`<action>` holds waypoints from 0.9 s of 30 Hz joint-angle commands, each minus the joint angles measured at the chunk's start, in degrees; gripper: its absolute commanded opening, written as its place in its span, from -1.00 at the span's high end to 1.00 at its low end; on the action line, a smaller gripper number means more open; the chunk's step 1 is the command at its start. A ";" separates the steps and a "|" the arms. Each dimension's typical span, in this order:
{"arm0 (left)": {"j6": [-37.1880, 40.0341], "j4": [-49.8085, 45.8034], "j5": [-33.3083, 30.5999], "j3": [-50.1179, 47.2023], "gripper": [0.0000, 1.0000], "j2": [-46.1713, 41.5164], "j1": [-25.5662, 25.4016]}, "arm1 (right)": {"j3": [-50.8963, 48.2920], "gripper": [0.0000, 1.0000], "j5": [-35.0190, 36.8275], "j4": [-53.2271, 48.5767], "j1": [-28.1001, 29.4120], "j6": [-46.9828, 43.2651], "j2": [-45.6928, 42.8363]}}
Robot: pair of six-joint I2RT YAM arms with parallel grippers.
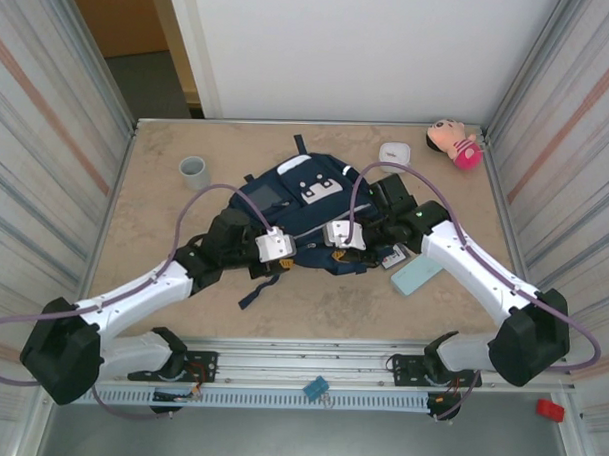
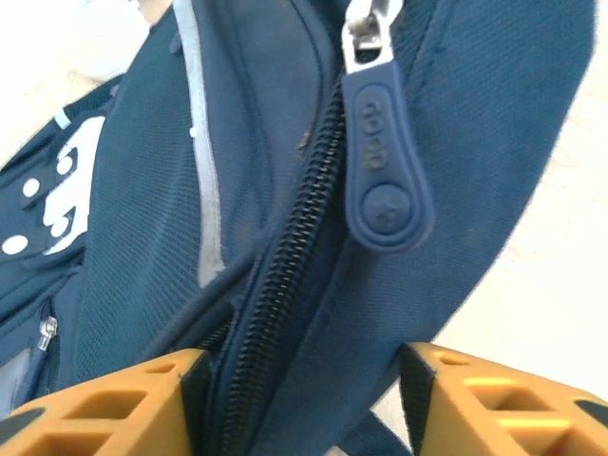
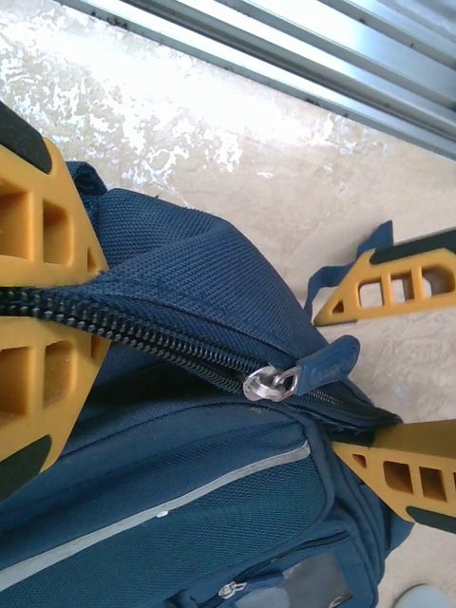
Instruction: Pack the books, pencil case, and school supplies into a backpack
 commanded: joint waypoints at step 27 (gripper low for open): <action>-11.23 20.76 19.97 -3.84 1.00 3.30 1.82 | -8.00 -0.54 39.89 20.00 19.62 49.52 -3.31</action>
